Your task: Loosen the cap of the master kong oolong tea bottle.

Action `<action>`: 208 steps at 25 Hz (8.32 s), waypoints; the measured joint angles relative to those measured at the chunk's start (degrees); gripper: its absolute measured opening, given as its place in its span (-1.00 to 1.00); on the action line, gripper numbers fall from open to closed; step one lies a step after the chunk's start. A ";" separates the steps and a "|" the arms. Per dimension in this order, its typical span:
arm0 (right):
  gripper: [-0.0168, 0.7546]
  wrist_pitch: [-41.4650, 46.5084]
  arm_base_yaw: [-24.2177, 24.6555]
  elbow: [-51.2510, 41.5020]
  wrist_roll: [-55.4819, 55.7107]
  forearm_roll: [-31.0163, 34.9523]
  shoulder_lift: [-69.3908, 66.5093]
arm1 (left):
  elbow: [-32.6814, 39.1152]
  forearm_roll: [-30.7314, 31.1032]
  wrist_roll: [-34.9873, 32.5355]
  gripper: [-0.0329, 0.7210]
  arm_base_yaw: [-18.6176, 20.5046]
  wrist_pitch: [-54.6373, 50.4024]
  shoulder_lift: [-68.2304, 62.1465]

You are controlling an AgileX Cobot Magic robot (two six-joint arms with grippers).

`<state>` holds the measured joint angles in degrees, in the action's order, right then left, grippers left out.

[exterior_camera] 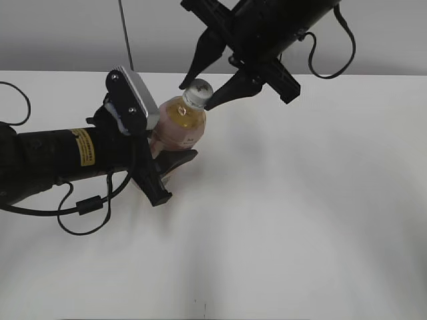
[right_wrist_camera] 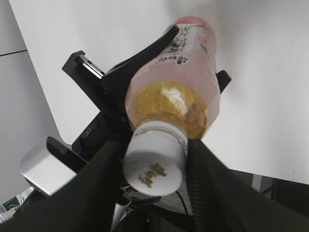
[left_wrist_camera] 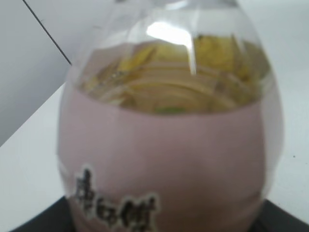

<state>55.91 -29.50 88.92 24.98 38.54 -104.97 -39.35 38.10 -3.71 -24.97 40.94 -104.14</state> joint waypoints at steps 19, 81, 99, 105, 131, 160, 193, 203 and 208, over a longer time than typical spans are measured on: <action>-0.23 0.97 -0.11 0.07 -34.90 -2.55 0.00 | 0.00 0.26 -0.68 0.12 0.00 -0.29 0.00; -0.25 -1.02 14.90 0.03 -102.58 0.36 4.01 | 0.00 -1.15 17.00 0.12 0.00 20.81 0.05; -0.25 -0.85 15.69 -9.92 -56.64 -27.67 -12.96 | 0.00 -0.31 17.61 0.12 0.00 23.23 -12.04; -0.25 -5.04 15.69 -10.04 -54.13 -27.93 -16.42 | 0.00 -0.65 17.61 0.12 0.00 23.24 -12.21; 0.54 -6.22 15.69 -9.93 -50.55 -27.56 -18.62 | -0.18 1.46 17.61 0.28 0.00 24.06 -12.21; 0.56 -4.34 15.69 -9.93 -49.73 -27.56 -16.71 | 9.59 0.60 17.61 0.55 4.25 28.11 -11.99; 0.56 1.22 19.55 -9.93 -45.09 -27.55 -10.80 | 21.65 -19.58 27.86 0.50 31.07 17.73 6.52; 0.51 5.61 19.55 -10.98 -40.44 -27.51 -7.38 | 15.05 -15.21 42.03 0.50 31.20 -20.48 17.79; 0.51 5.82 19.55 -16.33 -37.42 -27.77 -1.27 | 13.26 -14.56 48.73 0.50 30.68 -32.54 24.76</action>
<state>61.73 -9.95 72.60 -12.43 10.77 -106.25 -26.09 23.54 45.02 5.71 8.40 -79.37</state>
